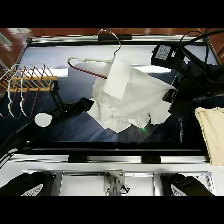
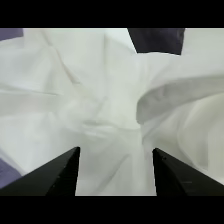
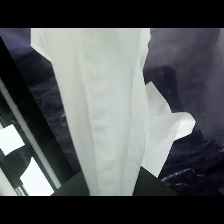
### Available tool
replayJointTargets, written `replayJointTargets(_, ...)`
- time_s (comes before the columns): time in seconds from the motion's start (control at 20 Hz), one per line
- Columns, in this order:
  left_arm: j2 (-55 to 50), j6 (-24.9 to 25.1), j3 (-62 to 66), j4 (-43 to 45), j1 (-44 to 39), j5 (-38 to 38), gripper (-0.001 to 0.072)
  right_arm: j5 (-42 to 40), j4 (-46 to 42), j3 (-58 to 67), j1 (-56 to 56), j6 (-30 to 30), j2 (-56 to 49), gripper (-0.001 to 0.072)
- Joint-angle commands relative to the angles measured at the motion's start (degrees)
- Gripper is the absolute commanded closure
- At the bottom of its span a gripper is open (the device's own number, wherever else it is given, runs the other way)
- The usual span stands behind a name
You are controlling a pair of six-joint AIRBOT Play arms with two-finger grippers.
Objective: Fold the shirts.
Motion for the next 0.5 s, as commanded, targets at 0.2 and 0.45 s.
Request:
replayJointTargets(0.2,-10.4,8.2,8.8,-10.1,-2.4,4.3,0.0167,0.2,0.1,0.0,0.0,2.1,0.2,0.0626)
replayJointTargets(0.45,-14.7,8.2,13.9,-14.1,-4.1,5.5,0.0185,0.2,0.1,0.0,0.0,2.2,0.2,0.0625)
